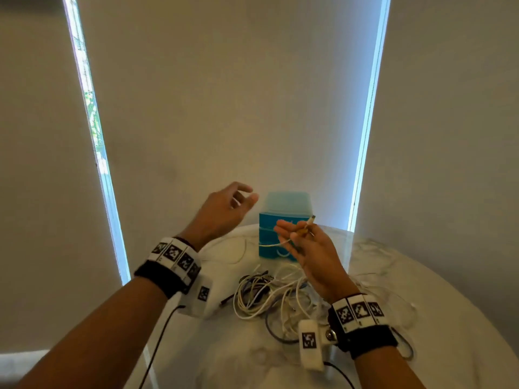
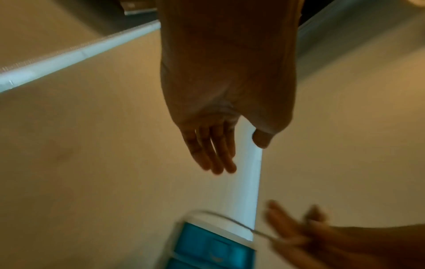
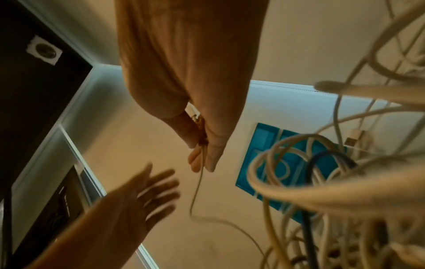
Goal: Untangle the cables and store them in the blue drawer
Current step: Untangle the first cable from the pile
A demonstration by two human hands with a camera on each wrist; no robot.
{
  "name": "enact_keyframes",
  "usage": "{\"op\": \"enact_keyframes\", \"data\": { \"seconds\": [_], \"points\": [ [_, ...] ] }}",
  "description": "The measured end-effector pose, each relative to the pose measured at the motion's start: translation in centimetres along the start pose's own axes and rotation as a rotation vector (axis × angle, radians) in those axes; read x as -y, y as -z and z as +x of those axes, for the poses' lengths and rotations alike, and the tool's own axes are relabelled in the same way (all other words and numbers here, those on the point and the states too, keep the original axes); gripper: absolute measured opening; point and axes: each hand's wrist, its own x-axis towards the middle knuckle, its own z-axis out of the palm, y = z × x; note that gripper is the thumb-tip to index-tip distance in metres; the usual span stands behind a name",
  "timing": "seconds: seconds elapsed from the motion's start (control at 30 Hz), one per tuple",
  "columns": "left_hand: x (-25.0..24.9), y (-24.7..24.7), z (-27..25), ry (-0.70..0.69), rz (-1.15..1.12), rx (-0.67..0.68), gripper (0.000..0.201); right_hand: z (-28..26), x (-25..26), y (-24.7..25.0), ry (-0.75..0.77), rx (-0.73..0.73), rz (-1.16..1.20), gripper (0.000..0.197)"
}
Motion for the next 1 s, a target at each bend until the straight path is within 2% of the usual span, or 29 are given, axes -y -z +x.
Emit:
{"op": "enact_keyframes", "data": {
  "seconds": [0.1, 0.17, 0.3, 0.4, 0.5, 0.63, 0.77, 0.9, 1.0],
  "points": [
    [-2.6, -3.8, -1.4, -0.006, -0.256, 0.434, 0.073, -0.8, -0.8, -0.1, 0.046, 0.017, -0.057, 0.031],
    [-2.0, -5.7, -1.9, 0.015, -0.337, 0.563, 0.073, -1.2, -0.6, 0.3, 0.065, -0.023, -0.104, 0.027],
    [-1.0, -7.0, -2.2, 0.027, -0.191, 0.462, 0.053, -1.7, -0.3, 1.9, 0.055, -0.118, -0.319, 0.03],
    [0.7, -7.4, -1.8, -0.024, -0.141, 0.411, 0.056, -1.8, 0.0, 2.7, 0.085, -0.142, -0.424, 0.027],
    [1.0, -7.4, -2.0, -0.067, -0.104, 0.432, 0.064, -1.8, 0.3, 3.1, 0.12, -0.154, -0.424, 0.032],
    [0.8, -6.3, -2.3, -0.105, -0.086, 0.472, 0.045, -1.6, -0.1, 3.8, 0.153, -0.163, -0.421, 0.029],
    [1.1, -5.6, -2.1, -0.1, -0.04, 0.508, 0.04, -1.3, -0.6, 3.8, 0.162, -0.135, -0.432, 0.03],
    [1.2, -5.2, -0.7, -0.114, 0.152, 0.423, 0.037, -1.1, -1.1, 3.5, 0.163, -0.139, -0.41, 0.029],
    [-0.1, -6.7, -0.5, -0.122, 0.037, 0.364, 0.05, -1.1, -1.3, 3.5, 0.178, -0.187, -0.438, 0.02]
  ]
}}
